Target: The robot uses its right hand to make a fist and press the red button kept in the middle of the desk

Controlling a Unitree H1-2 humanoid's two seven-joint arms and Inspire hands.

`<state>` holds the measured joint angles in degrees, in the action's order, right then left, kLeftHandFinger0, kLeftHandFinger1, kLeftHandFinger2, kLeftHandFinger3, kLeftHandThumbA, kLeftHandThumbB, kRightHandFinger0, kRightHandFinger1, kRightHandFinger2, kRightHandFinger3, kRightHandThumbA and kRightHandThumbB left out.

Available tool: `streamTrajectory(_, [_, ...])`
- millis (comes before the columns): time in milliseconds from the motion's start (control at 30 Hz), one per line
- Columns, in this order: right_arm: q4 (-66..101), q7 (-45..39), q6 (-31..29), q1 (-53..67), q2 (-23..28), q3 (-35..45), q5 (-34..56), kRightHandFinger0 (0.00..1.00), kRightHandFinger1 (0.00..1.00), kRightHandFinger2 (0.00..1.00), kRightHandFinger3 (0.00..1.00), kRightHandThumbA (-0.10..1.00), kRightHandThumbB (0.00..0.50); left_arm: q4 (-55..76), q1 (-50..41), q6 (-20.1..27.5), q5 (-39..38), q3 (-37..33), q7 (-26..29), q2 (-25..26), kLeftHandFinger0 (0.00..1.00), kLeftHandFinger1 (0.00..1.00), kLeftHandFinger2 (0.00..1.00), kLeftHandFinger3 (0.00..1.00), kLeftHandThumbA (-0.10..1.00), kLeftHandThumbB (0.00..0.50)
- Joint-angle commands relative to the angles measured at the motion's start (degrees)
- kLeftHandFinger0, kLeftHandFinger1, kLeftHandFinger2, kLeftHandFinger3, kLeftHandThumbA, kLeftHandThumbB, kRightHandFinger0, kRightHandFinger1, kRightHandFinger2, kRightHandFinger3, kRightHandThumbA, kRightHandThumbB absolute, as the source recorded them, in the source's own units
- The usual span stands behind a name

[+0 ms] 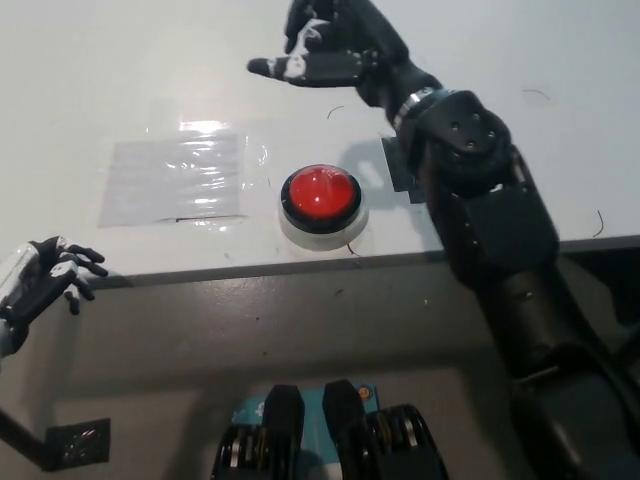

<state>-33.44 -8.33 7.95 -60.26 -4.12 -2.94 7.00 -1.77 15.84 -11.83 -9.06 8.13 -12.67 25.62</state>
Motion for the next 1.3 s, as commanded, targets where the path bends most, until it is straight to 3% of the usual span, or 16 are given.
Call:
streamTrajectory(0, [0.1, 1.4, -3.8, -2.0, -2.5, 2.6, 2.0, 0.00, 0.00, 0.26, 0.25, 1.00, 0.500, 0.5, 2.8, 0.8, -0.3, -0.1, -0.7, 0.4, 0.25, 0.32, 0.44, 0.57, 0.52, 0.000])
streamTrajectory(167, [-3.4, 1.1, -5.8, 0.2, -3.9, 4.1, 2.4, 0.00, 0.00, 0.26, 0.26, 1.00, 0.500, -0.1, 3.6, 1.5, -0.5, -0.4, -0.8, 0.2, 0.21, 0.29, 0.41, 0.55, 0.52, 0.000])
streamTrajectory(400, [-9.6, -0.1, -9.3, 2.1, -3.6, 5.0, 2.3, 0.00, 0.00, 0.22, 0.19, 1.00, 0.500, 0.5, 4.2, 0.9, -0.3, -0.1, -0.5, 0.1, 0.20, 0.28, 0.40, 0.54, 0.50, 0.000])
streamTrajectory(833, [-14.1, 1.5, -11.2, 6.3, -2.6, 5.6, 0.9, 0.00, 0.00, 0.30, 0.31, 1.00, 0.500, -0.3, 5.3, 1.3, -0.5, -0.1, -1.2, 0.8, 0.26, 0.32, 0.44, 0.56, 0.50, 0.000])
streamTrajectory(1267, [-17.2, 0.9, -11.1, 9.7, -4.9, 2.0, -1.4, 0.00, 0.00, 0.31, 0.35, 1.00, 0.478, 0.2, 7.0, -0.5, 0.0, -0.3, -1.0, 1.1, 0.24, 0.31, 0.42, 0.54, 0.50, 0.000])
